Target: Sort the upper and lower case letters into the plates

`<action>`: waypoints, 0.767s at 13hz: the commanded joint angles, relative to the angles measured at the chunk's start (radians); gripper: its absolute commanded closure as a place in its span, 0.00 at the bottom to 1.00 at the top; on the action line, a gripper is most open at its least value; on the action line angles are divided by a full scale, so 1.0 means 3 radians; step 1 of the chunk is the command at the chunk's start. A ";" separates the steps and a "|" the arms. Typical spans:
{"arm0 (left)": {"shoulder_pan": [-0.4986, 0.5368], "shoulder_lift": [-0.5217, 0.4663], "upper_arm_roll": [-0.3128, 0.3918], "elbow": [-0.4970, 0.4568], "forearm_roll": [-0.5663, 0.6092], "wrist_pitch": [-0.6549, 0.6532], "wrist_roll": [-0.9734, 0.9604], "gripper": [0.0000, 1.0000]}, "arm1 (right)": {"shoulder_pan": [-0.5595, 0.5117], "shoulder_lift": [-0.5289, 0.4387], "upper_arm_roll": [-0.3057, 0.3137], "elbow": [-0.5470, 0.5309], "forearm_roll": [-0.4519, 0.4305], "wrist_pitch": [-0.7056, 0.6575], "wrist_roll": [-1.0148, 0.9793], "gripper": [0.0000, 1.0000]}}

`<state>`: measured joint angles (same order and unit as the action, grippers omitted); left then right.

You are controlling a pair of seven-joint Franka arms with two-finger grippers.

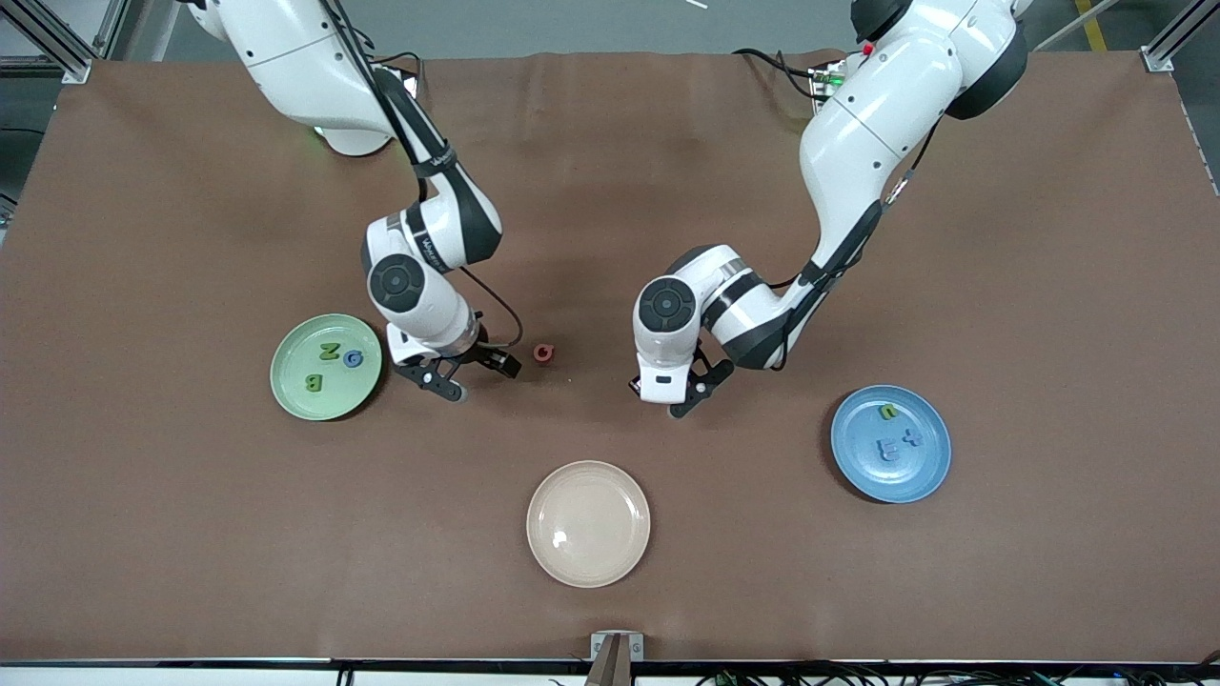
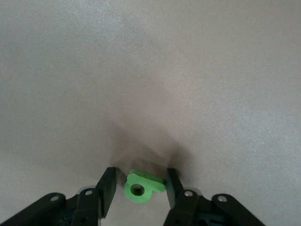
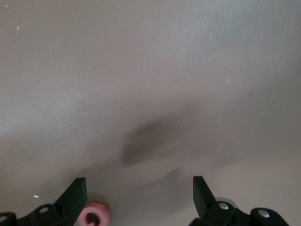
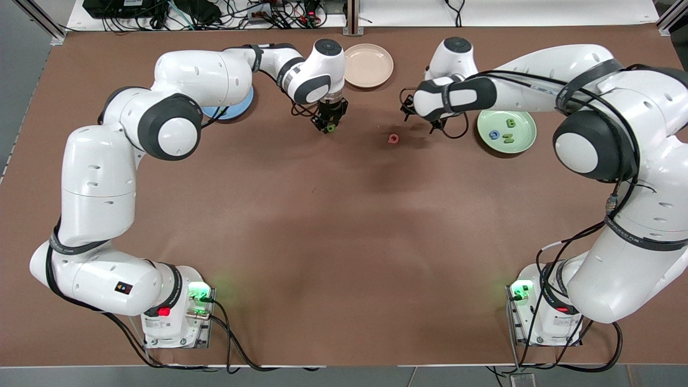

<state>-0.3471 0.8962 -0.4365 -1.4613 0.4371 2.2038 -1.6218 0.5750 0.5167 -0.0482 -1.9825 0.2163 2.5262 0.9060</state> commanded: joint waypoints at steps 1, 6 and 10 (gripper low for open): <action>0.0063 -0.0016 0.0003 -0.0053 -0.0056 -0.0013 0.0037 0.62 | 0.0205 0.0067 -0.0049 0.0068 0.0010 0.0037 0.0501 0.00; 0.0139 -0.0113 -0.0002 -0.0099 -0.0051 -0.0029 0.0129 0.99 | 0.0445 0.0231 -0.0131 0.0160 -0.0163 0.0037 0.0814 0.06; 0.0333 -0.0317 -0.0002 -0.0104 -0.0046 -0.0075 0.0272 1.00 | 0.0532 0.0400 -0.0131 0.0339 -0.0169 0.0037 0.0958 0.15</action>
<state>-0.2780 0.8748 -0.4394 -1.4650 0.4330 2.1967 -1.5663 0.7126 0.6059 -0.0754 -1.9205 0.1878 2.5373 1.1505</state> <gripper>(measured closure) 0.634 0.097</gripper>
